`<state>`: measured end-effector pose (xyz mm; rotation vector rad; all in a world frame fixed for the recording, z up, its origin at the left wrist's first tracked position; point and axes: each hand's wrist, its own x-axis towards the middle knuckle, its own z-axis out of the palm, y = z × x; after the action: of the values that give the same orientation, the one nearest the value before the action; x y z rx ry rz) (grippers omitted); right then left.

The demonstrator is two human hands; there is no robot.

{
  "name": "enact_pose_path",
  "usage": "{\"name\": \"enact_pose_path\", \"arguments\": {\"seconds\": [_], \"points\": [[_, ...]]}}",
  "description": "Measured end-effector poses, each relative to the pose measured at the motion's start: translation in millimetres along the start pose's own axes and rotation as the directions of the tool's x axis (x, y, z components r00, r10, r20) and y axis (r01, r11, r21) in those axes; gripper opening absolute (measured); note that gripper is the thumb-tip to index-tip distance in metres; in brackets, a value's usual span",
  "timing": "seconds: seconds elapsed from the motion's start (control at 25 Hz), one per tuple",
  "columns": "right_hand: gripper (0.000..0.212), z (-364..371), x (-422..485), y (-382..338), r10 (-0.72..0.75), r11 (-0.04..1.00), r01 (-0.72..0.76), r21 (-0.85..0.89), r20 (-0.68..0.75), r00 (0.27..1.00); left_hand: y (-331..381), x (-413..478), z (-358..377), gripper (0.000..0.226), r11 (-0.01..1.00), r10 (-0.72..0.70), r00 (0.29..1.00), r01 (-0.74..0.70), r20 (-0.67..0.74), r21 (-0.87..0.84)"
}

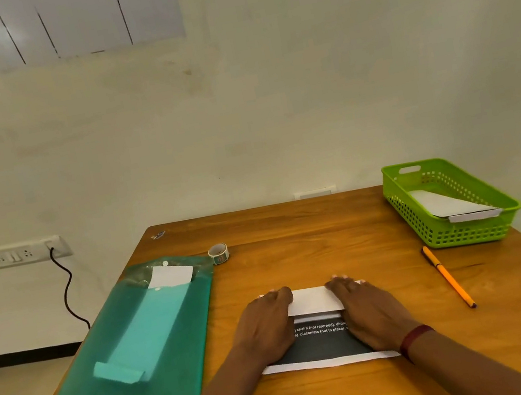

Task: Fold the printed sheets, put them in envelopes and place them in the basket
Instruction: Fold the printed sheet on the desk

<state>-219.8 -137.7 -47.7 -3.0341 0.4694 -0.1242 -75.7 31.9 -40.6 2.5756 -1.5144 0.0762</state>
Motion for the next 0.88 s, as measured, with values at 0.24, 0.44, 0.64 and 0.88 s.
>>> {"name": "enact_pose_path", "arguments": {"seconds": [0.24, 0.44, 0.64, 0.88], "points": [[0.095, 13, -3, -2, -0.016, 0.999, 0.019, -0.048, 0.077, 0.997, 4, -8, 20, 0.070, 0.997, 0.022, 0.995, -0.029, 0.099, 0.067], [0.098, 9, 2, -8, -0.024, 0.999, 0.029, -0.038, 0.140, 0.990, 7, -3, 19, 0.068, 0.993, 0.028, 0.985, -0.047, 0.172, 0.112], [0.086, 15, 10, -26, -0.070, 0.998, 0.069, 0.011, 0.111, 0.991, 13, -4, 22, 0.068, 0.996, 0.001, 0.991, -0.013, 0.131, 0.088], [0.088, 17, 10, -20, -0.034, 0.999, 0.031, 0.026, 0.091, 0.995, 8, 0, 29, 0.066, 0.998, -0.053, 0.990, 0.049, 0.132, 0.034]]}}
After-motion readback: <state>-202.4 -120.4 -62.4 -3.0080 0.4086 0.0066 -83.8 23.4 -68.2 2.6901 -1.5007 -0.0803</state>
